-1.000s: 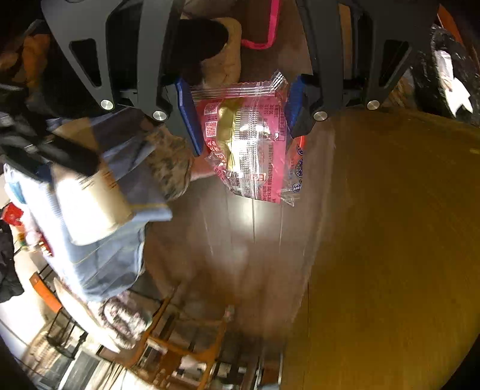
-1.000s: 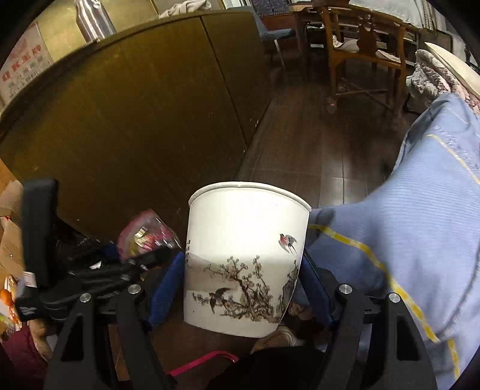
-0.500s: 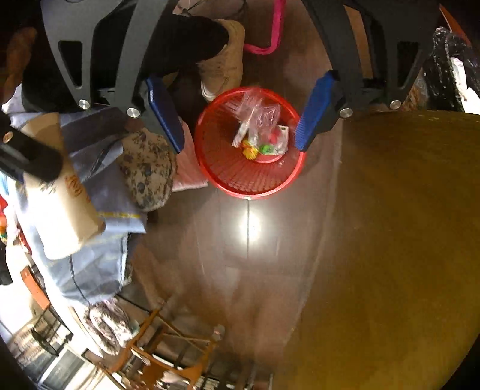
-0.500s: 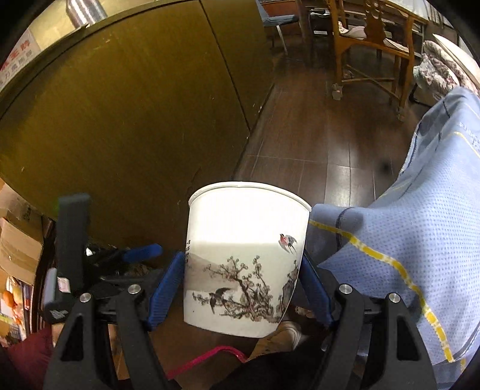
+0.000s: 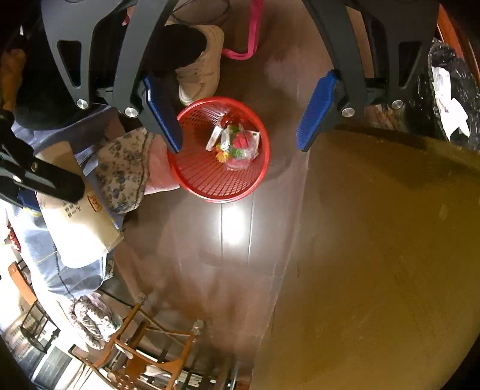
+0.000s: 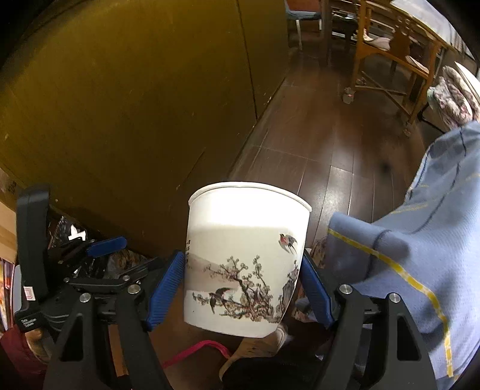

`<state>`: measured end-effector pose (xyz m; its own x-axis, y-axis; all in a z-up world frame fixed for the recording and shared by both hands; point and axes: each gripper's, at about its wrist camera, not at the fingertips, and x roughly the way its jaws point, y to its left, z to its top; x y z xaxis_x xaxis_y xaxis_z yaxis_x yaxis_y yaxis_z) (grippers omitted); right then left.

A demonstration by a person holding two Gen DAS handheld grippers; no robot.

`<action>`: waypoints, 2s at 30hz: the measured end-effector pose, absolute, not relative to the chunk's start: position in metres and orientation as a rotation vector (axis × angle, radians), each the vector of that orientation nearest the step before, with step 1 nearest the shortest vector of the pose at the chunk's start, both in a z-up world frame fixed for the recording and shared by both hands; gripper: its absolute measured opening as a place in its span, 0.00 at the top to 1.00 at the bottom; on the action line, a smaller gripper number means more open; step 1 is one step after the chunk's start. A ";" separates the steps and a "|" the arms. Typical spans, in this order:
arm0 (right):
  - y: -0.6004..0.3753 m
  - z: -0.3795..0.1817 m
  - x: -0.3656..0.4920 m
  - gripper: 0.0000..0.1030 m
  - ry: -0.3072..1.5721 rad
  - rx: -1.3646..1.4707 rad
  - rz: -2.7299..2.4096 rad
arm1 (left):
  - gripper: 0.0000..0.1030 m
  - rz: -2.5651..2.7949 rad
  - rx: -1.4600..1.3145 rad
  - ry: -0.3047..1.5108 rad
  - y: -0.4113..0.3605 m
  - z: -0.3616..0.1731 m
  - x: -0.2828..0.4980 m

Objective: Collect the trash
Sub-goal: 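Carry the cup and wrapper down to the red wastebasket and open both tools, then move both open tools back up over the bed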

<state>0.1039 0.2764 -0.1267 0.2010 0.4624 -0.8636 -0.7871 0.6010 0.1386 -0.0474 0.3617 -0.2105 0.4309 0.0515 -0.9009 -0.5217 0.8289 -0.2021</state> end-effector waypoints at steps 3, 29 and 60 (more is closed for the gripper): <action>0.286 -0.129 0.103 0.26 1.053 -0.397 0.908 | 0.26 0.384 -0.500 1.082 0.362 -0.212 -0.051; 0.223 -0.078 0.080 0.18 0.815 -0.279 0.891 | 0.20 0.405 -0.341 0.936 0.315 -0.120 -0.063; -0.139 -0.041 0.151 0.11 0.631 0.181 0.343 | 0.14 -0.015 -0.074 0.874 0.057 -0.069 0.085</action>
<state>0.1508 -0.1394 -0.0410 0.7538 0.3674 -0.5448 -0.2583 0.9280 0.2686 0.0845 0.0574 -0.0689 0.6419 -0.0434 -0.7655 -0.0173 0.9973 -0.0711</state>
